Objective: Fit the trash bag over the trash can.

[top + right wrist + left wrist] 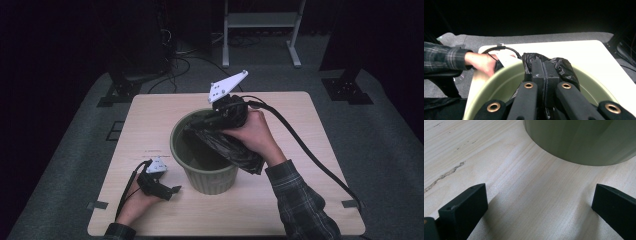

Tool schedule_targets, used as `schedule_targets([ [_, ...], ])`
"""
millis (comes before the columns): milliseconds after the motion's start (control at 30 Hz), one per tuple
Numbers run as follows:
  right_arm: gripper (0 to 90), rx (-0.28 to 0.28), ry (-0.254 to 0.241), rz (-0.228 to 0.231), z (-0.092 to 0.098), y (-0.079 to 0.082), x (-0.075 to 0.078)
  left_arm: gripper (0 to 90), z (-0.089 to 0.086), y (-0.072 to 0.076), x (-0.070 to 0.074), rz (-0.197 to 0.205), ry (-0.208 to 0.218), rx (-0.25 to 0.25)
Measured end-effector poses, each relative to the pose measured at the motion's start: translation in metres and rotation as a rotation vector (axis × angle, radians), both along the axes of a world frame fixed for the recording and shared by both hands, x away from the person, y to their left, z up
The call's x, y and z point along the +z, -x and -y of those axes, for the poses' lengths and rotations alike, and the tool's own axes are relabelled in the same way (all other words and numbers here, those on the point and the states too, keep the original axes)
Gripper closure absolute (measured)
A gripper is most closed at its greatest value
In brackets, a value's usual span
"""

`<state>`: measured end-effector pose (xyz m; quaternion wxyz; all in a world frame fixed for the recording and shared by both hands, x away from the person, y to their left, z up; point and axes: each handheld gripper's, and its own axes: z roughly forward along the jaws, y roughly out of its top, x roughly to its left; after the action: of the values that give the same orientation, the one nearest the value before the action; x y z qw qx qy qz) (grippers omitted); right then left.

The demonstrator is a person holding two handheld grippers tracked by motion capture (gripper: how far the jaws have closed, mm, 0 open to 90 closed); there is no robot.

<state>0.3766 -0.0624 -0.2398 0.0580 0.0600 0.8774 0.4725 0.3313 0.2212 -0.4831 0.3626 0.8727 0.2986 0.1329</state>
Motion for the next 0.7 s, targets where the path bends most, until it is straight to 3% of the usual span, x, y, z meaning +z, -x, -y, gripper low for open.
schedule_targets([
  [233,89.3,-0.031,-0.005,-0.012,0.017,-0.005,-0.009,0.0,0.0,0.0,0.0,0.0,0.0,-0.001],
  [467,89.1,-0.047,0.117,-0.032,0.014,-0.012,-0.022,0.0,0.0,0.0,0.0,0.0,0.0,0.0],
  [700,88.1,-0.043,0.179,-0.064,0.005,-0.019,-0.035,0.0,0.0,0.0,0.0,0.0,0.0,0.0],
])
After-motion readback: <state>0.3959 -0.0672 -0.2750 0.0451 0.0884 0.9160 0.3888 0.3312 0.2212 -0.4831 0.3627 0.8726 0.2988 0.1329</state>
